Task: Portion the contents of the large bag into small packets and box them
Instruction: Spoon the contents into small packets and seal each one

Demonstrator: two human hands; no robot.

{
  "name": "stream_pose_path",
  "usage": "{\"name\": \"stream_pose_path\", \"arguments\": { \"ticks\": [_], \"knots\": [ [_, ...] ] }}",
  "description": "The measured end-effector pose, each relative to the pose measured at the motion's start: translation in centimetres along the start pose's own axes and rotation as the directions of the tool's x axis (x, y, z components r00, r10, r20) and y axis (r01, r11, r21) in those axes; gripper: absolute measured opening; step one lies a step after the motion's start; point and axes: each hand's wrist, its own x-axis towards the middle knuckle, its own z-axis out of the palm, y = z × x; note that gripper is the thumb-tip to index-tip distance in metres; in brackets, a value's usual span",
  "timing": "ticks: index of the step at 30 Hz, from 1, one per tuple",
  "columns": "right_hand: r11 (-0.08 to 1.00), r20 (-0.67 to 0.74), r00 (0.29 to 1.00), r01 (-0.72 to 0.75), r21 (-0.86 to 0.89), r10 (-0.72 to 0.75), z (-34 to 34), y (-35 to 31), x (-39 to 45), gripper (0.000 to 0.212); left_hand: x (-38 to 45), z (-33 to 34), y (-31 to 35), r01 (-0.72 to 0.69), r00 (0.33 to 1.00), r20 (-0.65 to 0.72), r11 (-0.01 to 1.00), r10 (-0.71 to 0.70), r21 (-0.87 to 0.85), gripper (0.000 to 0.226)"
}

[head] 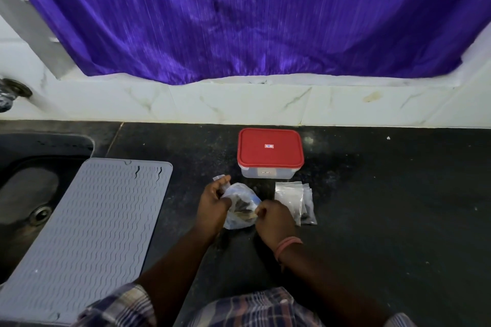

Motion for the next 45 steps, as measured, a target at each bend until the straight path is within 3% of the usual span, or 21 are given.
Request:
{"name": "stream_pose_path", "arguments": {
  "ticks": [4, 9, 20, 26, 31, 40, 45],
  "knots": [
    [0.944, 0.037, 0.967, -0.255, 0.211, 0.254, 0.5, 0.2, 0.5, 0.018, 0.5, 0.3, 0.4, -0.038, 0.999, -0.01, 0.999, 0.039, 0.033, 0.063],
    [0.844, 0.049, 0.914, -0.393, 0.365, 0.404, 0.0, 1.1, 1.0, 0.016, 0.5, -0.3, 0.7, -0.073, 0.997, -0.03, 0.996, 0.074, 0.046, 0.065],
    [0.797, 0.035, 0.914, -0.37, 0.478, 0.404, -0.8, 1.4, 0.6, 0.015, 1.0, -1.1, -0.2, -0.027, 1.0, 0.005, 0.997, 0.027, 0.067, 0.061],
    [0.791, -0.003, 0.914, -0.348, 0.504, 0.405, -1.8, 0.7, 0.8, 0.013, 1.5, -1.6, -0.8, 0.052, 0.998, 0.028, 0.986, -0.048, -0.156, 0.041],
    [0.793, 0.0, 0.918, -0.342, 0.503, 0.396, -2.4, 0.4, 1.0, 0.015, 2.0, -1.8, -0.8, -0.01, 0.996, -0.089, 0.999, 0.006, -0.043, 0.03],
    [0.789, 0.016, 0.922, -0.339, 0.513, 0.386, -3.5, 0.4, 0.5, 0.012, 1.1, -1.8, 0.8, -0.049, 0.967, -0.248, 0.999, 0.054, 0.024, 0.038],
    [0.779, -0.01, 0.93, -0.302, 0.55, 0.368, -4.7, -0.6, 0.5, 0.014, 1.1, -2.1, 0.8, -0.03, 0.94, -0.34, 1.0, 0.028, 0.001, 0.063]
  ]
}}
